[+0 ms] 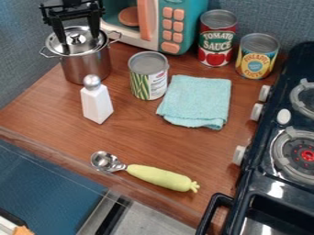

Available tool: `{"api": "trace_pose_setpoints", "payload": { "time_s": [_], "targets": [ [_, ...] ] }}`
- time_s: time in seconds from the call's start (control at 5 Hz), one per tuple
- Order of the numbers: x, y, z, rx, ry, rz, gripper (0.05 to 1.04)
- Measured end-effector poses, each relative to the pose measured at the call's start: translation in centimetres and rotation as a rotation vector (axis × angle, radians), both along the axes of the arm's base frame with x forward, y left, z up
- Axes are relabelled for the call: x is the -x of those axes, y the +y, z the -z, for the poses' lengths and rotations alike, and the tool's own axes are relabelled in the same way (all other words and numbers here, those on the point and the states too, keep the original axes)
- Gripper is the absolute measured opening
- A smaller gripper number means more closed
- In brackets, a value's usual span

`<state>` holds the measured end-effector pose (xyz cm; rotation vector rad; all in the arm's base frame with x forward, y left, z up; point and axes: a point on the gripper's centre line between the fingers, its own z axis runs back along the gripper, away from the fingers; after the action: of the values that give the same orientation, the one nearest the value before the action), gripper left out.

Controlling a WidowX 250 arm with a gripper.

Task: Cover the silver pot with the lid.

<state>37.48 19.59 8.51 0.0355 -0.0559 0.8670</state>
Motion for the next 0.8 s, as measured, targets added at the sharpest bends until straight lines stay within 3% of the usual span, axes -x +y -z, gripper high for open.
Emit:
{"api": "trace_pose_setpoints", "payload": {
  "time_s": [0.2,0.4,0.6,0.8],
  "targets": [
    [-0.3,-0.4,-1.8,0.018,-0.030,0.002,1.009],
    [-0.2,-0.9,-5.8,0.016,-0.096,0.009,1.006],
    [0.5,-1.6,-7.6,0.033,-0.101,0.029,1.005],
    [1.1,-2.4,-10.9,0.038,-0.134,0.057,1.005]
  ]
}}
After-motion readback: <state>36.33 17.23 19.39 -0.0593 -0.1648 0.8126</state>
